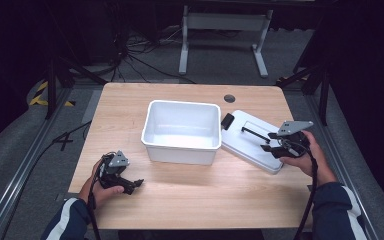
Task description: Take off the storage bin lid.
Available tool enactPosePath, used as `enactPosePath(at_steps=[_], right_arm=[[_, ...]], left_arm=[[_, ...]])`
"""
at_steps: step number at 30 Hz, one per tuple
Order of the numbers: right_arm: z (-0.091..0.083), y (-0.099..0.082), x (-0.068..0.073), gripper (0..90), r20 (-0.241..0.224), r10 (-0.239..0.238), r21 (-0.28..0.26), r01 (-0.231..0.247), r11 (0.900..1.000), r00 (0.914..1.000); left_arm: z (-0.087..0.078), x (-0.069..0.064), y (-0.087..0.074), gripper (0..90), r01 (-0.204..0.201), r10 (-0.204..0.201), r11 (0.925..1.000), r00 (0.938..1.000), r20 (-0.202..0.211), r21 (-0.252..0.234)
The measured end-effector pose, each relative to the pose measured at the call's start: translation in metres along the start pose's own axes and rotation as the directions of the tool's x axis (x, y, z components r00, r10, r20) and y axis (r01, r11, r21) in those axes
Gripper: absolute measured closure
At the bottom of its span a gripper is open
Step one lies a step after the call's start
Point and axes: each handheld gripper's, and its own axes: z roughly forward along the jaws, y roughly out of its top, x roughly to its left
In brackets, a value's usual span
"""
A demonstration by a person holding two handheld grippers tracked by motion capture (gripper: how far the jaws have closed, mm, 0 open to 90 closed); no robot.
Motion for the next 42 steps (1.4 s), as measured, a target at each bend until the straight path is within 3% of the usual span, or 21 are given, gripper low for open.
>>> enactPosePath(at_steps=[16, 28, 38, 42], right_arm=[[-0.019, -0.016, 0.020, 44.6, 0.034, -0.018, -0.005, 0.018, 0.9998, 0.9993], [-0.031, -0.036, 0.027, 41.6, 0.049, 0.004, -0.019, -0.003, 0.9998, 0.9988], [-0.041, -0.053, 0.036, 35.1, 0.064, 0.024, -0.033, -0.022, 0.9992, 0.9977], [-0.041, -0.057, 0.042, 30.7, 0.098, 0.024, -0.013, -0.023, 0.9997, 0.9949]], left_arm=[[0.000, 0.000, 0.000, 0.2, -0.006, 0.006, 1.0000, 1.0000, -0.002, -0.001], [0.000, 0.000, 0.000, 0.2, -0.005, 0.005, 1.0000, 1.0000, -0.004, 0.000], [0.000, 0.000, 0.000, 0.2, -0.004, 0.004, 1.0000, 1.0000, -0.002, 0.000], [0.000, 0.000, 0.000, 0.2, -0.005, 0.005, 1.0000, 1.0000, -0.003, 0.000]])
